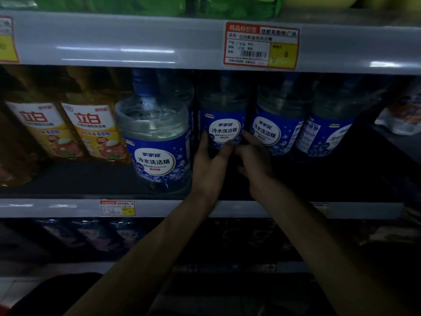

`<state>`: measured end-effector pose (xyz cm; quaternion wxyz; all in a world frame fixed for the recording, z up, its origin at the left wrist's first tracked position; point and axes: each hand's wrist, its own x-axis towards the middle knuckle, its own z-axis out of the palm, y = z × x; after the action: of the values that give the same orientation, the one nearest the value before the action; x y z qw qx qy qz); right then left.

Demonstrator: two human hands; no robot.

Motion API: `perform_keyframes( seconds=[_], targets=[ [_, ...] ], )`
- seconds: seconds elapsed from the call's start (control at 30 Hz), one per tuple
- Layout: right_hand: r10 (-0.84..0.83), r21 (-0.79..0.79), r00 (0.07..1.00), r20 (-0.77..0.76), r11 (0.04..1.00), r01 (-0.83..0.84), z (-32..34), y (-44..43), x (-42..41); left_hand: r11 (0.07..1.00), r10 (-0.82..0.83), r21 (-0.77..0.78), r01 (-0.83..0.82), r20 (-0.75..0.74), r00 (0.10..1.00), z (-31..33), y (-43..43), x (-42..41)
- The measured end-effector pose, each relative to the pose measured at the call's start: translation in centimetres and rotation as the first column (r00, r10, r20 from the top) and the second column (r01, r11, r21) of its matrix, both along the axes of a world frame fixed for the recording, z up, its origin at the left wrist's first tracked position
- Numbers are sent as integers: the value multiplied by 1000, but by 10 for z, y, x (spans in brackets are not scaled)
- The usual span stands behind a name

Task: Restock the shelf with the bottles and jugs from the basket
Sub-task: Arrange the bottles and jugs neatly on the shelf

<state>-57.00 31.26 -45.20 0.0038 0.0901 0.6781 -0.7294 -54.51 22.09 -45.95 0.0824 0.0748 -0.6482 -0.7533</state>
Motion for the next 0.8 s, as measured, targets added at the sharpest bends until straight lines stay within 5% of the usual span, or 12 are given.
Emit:
perform_keyframes(
  seconds=[0.3,0.57,0.8],
  targets=[
    [84,145,994,-67,987,-73,-1,4,8,997,5,-73,-5,0,1000,1,-4,5],
    [115,607,952,-283,790,85,3,36,39,945,-67,-323,47,-51,996,7,3,29],
    [-16,608,937,-348,757,239,5,86,59,906,-111,-416,81,-49,993,21,9,49]
  ],
)
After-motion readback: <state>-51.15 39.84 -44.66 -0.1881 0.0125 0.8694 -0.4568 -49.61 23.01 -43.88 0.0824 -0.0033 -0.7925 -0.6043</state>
